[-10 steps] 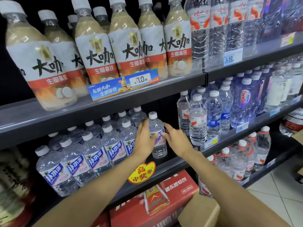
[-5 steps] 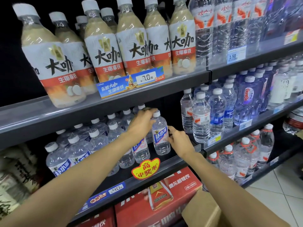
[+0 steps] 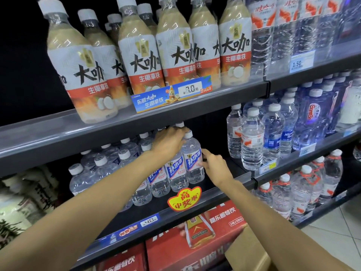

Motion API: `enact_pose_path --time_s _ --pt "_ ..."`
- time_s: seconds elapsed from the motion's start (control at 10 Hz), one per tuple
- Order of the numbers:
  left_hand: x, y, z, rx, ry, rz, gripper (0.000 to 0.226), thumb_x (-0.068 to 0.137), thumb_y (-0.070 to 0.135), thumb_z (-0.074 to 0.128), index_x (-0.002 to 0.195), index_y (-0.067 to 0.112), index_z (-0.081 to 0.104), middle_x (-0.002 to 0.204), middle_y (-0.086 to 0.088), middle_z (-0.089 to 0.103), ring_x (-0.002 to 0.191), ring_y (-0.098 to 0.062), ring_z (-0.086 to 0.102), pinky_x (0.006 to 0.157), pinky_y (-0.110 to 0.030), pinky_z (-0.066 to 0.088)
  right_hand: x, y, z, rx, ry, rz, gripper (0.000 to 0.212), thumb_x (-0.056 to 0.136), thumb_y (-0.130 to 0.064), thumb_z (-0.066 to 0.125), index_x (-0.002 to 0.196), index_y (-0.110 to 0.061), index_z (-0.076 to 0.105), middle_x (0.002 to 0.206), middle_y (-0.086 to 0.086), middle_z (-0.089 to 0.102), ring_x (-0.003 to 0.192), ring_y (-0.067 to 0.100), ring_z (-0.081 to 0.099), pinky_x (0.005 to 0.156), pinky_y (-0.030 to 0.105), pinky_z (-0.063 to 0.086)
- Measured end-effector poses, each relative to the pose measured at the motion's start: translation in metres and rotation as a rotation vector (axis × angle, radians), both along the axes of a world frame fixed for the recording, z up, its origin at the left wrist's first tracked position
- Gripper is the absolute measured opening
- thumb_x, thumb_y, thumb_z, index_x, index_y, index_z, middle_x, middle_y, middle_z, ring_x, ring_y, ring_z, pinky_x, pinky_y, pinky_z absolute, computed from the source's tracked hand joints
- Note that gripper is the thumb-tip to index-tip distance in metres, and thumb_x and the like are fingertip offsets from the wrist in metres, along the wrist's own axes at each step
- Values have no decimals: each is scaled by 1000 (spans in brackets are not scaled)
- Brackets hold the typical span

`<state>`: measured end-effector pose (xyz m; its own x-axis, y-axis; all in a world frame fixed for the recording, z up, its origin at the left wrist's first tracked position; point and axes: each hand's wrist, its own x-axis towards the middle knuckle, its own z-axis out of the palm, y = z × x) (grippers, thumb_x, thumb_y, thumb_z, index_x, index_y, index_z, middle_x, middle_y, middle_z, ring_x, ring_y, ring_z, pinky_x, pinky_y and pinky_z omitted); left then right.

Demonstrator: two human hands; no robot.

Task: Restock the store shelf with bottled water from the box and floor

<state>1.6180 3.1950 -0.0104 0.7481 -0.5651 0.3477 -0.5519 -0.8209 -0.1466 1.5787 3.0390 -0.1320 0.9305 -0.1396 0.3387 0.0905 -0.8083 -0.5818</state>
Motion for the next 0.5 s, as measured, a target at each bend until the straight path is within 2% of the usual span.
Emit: enact_pose_path --time_s 0.1,0.2,0.3,0.4,0.5 --pt "2 0 -1 31 13 -7 46 99 27 48 145 25 39 121 -15 60 106 -34 60 82 -37 49 0 -1 1 -22 11 -3 39 92 -12 59 129 -18 49 110 5 71 95 27 68 68 29 46" --pt "0 4 0 103 27 -15 52 100 25 46 149 25 30 132 -10 56 108 -32 59 79 -39 52 -5 2 7 -31 62 9 36 95 -20 58 129 -15 48 112 9 69 96 30 66 69 32 44" --pt "-5 12 -3 138 31 -35 62 98 22 47 153 23 20 153 -3 36 126 -30 48 88 -43 49 -12 4 12 -108 108 -6 33 97 -27 54 126 -13 46 107 14 68 93 34 66 65 31 41" --pt "-23 26 0 140 7 -76 64 95 21 48 153 21 19 156 1 29 134 -26 41 95 -41 47 -29 7 23 -205 143 -24 31 100 -32 47 123 -12 47 105 13 68 91 34 66 66 34 45" --pt "-41 42 1 135 6 -83 60 96 26 47 152 22 23 153 0 34 136 -24 39 102 -38 42 -45 12 34 -250 61 -24 26 101 -28 45 121 -12 50 109 12 67 93 32 65 66 33 45"
